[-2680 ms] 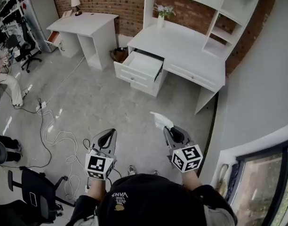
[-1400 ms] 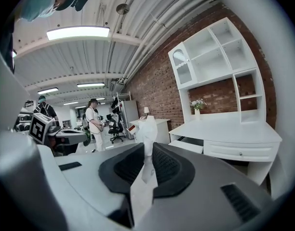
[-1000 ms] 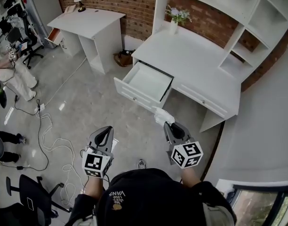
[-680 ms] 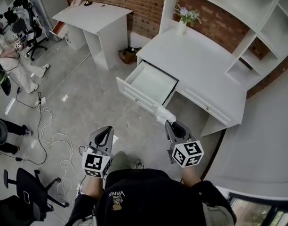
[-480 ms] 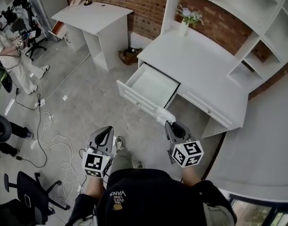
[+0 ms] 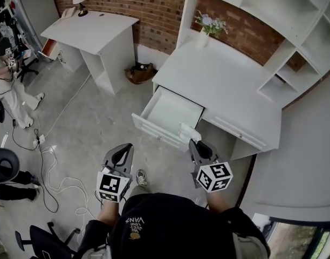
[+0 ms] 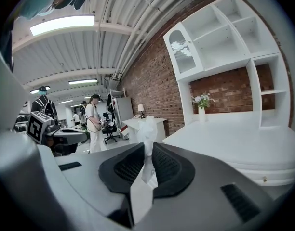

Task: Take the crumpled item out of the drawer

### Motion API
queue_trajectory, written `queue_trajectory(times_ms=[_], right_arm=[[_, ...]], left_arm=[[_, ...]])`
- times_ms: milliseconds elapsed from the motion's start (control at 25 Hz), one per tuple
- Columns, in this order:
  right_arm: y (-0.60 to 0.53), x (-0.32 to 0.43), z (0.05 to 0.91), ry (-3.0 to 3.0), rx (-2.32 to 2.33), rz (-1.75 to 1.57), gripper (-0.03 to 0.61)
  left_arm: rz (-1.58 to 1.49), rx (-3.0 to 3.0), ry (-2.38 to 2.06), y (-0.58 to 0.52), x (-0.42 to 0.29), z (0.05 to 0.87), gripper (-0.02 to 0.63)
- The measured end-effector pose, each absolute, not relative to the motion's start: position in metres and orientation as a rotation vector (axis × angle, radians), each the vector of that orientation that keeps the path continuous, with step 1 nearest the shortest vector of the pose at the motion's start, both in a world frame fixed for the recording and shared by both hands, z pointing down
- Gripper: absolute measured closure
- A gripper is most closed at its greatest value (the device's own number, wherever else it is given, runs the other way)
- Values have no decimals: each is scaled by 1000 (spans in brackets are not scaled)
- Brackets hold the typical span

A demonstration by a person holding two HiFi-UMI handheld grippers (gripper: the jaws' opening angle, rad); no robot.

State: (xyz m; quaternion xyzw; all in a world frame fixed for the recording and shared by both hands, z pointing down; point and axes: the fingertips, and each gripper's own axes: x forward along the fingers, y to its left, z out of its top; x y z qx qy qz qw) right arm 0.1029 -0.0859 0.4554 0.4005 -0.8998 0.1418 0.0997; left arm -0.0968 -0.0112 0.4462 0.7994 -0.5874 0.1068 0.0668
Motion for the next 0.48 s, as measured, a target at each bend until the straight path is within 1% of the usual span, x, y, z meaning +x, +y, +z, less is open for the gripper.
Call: queue_trajectory(times_ms=[480], right_arm=[[-148,38,465,-2552,1397,448,532]], left_arm=[[350,2544,-1587,-101,-177,451,607]])
